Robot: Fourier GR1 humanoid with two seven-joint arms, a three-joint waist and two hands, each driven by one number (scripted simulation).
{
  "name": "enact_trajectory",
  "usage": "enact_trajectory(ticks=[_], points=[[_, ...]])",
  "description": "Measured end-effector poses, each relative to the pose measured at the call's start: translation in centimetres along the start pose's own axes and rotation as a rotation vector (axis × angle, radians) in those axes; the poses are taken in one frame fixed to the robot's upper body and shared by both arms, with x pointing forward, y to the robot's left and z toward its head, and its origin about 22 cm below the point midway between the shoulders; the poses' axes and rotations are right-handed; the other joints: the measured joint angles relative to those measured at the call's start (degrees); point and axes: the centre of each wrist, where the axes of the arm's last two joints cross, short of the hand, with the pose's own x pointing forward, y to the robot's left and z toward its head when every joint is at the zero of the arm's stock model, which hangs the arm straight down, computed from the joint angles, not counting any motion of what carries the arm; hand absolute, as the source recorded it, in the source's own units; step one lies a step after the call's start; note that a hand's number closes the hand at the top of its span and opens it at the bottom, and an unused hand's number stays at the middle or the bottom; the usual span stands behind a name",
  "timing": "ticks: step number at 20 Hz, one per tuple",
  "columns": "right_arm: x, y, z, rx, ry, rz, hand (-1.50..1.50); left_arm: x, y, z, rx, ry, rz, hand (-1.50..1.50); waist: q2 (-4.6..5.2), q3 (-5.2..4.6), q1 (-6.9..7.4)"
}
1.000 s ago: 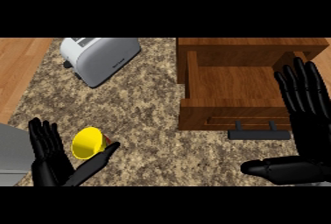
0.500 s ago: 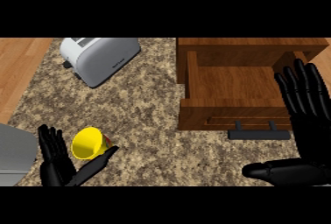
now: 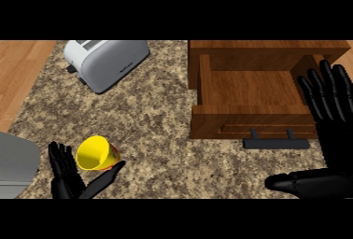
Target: Pick up the cup, place it into the drawer and close the drawer
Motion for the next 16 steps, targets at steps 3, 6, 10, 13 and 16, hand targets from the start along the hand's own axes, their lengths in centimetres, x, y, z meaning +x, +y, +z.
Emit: enact_trajectory(ticks=[3,6,10,13,16], points=[[-0.1,0.0,0.0,0.004,0.000,-0.003,-1.50,-1.2,0.5,0.1,0.022,-0.007,-0.001,-1.50,0.00,0.02,0.00],[0.6,0.2,-0.3,0.012,0.005,-0.001,-1.50,-1.8,0.7,-0.1,0.027,0.003,-0.001,-1.50,-0.01,0.02,0.00],[1.0,0.7,0.4,0.017,0.002,-0.003,-1.50,-2.7,1.4,0.2,0.025,0.009,-0.004,-1.50,-0.02,0.01,-0.01],[0.9,0.7,0.4,0.017,-0.003,-0.004,-1.50,-3.4,2.0,-0.4,0.022,0.020,-0.001,-1.50,0.00,0.02,-0.02],[0.8,0.9,0.1,0.015,0.006,-0.007,-1.50,-4.2,1.2,-0.6,0.011,0.019,0.000,-1.50,0.00,0.02,-0.03]])
